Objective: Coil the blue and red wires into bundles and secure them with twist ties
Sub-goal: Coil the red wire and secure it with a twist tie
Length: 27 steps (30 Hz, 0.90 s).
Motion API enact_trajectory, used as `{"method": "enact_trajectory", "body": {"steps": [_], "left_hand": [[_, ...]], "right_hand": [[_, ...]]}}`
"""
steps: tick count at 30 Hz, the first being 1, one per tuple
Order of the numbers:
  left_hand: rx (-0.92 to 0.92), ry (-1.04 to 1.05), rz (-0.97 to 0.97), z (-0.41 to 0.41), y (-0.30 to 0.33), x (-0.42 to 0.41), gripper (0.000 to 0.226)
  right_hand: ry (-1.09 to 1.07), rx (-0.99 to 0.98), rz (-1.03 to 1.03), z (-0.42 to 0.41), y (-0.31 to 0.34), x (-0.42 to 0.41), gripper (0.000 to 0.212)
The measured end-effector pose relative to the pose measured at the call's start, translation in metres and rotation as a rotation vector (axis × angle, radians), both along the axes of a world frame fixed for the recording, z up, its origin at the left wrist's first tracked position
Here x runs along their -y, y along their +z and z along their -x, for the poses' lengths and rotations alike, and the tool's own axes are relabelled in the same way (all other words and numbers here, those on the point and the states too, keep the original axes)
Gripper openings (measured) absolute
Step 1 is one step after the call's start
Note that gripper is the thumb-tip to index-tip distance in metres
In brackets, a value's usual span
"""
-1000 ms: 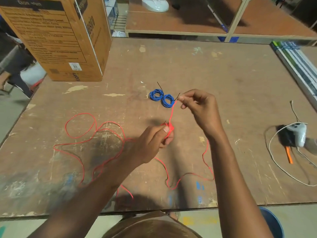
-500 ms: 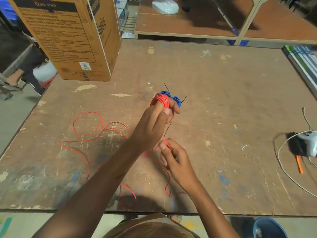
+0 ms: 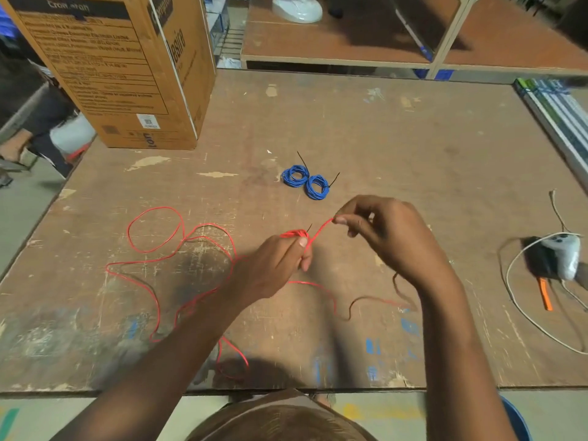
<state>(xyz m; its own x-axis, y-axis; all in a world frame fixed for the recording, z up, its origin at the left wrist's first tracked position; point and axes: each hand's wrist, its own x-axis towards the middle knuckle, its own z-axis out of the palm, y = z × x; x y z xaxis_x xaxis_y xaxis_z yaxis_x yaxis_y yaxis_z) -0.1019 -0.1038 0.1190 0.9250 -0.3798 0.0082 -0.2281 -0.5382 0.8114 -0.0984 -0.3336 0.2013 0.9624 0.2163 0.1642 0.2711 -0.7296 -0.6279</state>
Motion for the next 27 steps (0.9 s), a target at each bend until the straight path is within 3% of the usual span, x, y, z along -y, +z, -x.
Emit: {"method": "enact_trajectory", "body": {"steps": [4,7,14,17,20,25,27], "left_hand": [[-0.231,-0.213,0.406,0.018,0.022,0.007,0.047],[-0.282,-0.228,0.641,0.017,0.039,0.012,0.043],[-0.254,-0.111,0.877,0.0,0.059,0.011,0.047],[-0.123,0.035,0.892,-0.012,0.055,0.015,0.046],[-0.063,0.18,0.963,-0.023,0.05,0.021,0.048],[-0.283,0.286,1.392,-0.04,0.053,0.019,0.049],[-0.327,0.283,1.46,-0.048,0.055,0.014,0.045]], "right_hand": [[0.078,0.063,-0.199,-0.031,-0.016,-0.002,0.007],[0.139,-0.004,-0.343,-0.031,-0.044,-0.018,0.016],[0.142,-0.064,-0.362,0.022,-0.089,-0.065,0.022],[0.189,-0.122,-0.277,0.042,-0.09,-0.079,0.015],[0.261,-0.178,-0.195,0.051,-0.078,-0.079,0.028],[0.279,-0.176,0.138,0.048,-0.054,-0.05,0.039],[0.258,-0.146,0.186,0.05,-0.049,-0.045,0.037]]}}
